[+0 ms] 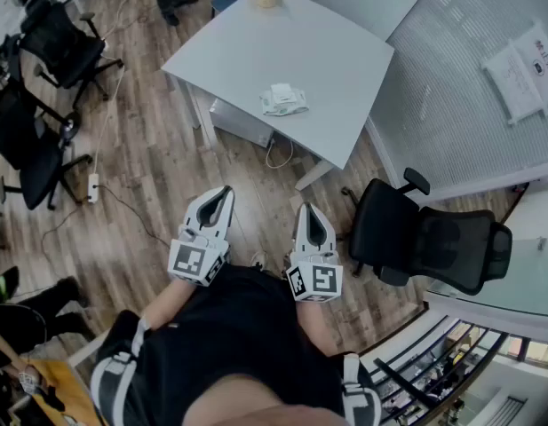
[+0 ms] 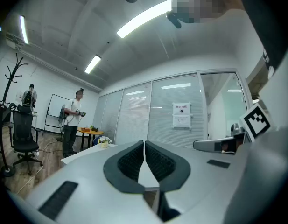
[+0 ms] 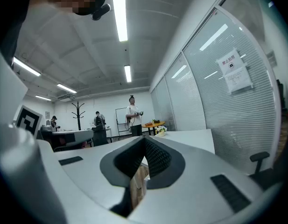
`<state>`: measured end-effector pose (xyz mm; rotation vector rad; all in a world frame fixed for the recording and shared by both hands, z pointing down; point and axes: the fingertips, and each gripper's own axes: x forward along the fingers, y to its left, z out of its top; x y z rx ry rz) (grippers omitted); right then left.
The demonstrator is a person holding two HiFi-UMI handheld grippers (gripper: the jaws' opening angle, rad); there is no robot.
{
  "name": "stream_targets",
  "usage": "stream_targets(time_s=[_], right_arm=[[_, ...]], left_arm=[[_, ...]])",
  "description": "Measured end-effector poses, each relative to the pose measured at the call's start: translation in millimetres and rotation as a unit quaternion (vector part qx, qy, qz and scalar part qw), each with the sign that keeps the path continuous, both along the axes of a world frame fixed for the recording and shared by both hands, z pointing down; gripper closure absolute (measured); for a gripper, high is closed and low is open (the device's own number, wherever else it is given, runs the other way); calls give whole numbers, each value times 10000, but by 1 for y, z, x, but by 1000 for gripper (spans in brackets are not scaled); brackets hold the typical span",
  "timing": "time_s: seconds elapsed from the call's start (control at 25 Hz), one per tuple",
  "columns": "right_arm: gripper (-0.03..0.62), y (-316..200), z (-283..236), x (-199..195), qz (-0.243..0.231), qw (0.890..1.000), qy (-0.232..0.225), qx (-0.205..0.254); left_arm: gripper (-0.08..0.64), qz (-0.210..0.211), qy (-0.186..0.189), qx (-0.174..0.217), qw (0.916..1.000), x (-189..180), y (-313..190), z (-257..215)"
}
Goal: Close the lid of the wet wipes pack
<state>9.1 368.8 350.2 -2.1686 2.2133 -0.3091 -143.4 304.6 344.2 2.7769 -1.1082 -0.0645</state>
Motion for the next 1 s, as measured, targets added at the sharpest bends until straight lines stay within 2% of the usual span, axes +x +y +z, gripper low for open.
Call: stream_targets(time_s=[0.48, 0.68, 0.72, 0.76, 0.8, 1.0], right_arm=[[572, -2, 0, 3, -33, 10000, 3, -18], [569, -2, -6, 1, -78, 9998, -113, 138], [527, -4, -5, 1, -98, 9997, -148, 145], [456, -4, -4, 0, -103, 9997, -178, 132], [423, -5, -2, 0, -90, 9997, -194, 111], [408, -8, 2, -9, -77, 9999, -140, -32]], left_arm=[[531, -114, -11, -49, 9999, 0, -5, -3], [531, -136, 6, -66, 9999, -3, -4, -2], [531, -133, 9, -53, 9999, -3, -4, -3], [531, -130, 8, -46, 9999, -4, -4, -3], [532, -129, 5, -45, 9999, -5, -4, -3], [532, -125, -7, -126, 9998, -14, -6, 0]])
